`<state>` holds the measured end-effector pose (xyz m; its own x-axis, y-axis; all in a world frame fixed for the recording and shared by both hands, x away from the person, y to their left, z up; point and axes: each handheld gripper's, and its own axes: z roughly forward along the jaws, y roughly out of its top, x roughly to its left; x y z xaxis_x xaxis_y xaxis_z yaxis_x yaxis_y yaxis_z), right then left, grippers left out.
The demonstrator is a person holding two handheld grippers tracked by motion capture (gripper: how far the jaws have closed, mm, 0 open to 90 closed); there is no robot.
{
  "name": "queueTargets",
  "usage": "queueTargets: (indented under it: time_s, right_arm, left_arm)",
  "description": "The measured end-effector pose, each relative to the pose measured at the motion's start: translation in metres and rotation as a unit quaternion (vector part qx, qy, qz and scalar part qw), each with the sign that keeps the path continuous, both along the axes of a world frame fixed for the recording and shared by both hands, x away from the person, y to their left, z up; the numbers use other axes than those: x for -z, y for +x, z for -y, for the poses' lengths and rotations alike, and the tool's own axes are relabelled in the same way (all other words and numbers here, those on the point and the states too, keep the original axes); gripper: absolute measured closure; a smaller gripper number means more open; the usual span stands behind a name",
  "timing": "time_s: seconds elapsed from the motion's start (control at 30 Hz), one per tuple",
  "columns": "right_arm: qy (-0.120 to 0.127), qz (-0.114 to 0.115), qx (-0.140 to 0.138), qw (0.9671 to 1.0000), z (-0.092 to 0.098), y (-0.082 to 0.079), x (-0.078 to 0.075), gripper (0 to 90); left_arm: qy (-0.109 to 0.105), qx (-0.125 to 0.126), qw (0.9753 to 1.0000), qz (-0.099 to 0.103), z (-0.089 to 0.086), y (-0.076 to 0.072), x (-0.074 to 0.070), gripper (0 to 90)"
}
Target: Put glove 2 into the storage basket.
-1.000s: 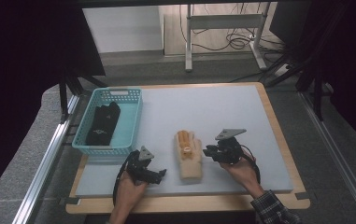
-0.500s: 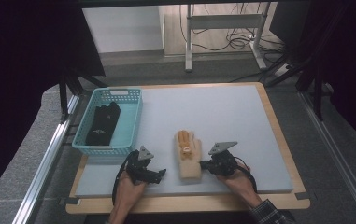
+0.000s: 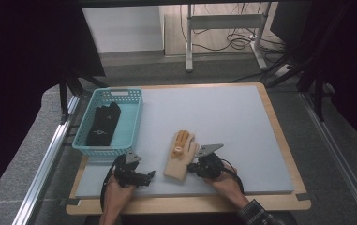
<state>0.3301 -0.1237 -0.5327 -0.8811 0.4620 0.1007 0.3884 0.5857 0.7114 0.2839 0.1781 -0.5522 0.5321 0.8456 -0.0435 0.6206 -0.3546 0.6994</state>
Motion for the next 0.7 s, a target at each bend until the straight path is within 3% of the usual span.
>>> queueTargets:
  time_s: [0.2, 0.4, 0.53, 0.7]
  right_arm:
    - [-0.001, 0.01, -0.006, 0.9999, -0.022, 0.002, 0.002, 82.5]
    - [0.0, 0.034, -0.007, 0.9994, -0.04, 0.004, 0.005, 82.0]
    - [-0.003, 0.034, -0.009, 0.9994, -0.041, 0.003, 0.004, 77.9]
    - [0.004, 0.04, 0.006, 0.9992, -0.023, 0.0, -0.002, 68.4]
  left_arm:
    - [0.004, 0.001, 1.0, 0.008, -0.007, -0.001, 0.002, 0.0]
    - [0.008, 0.007, 0.9998, 0.016, -0.006, -0.002, 0.002, 0.0]
    - [-0.004, 0.0, 0.9999, 0.012, -0.008, -0.002, 0.004, 0.0]
    - [-0.009, -0.004, 0.9998, 0.015, -0.008, -0.003, 0.005, 0.0]
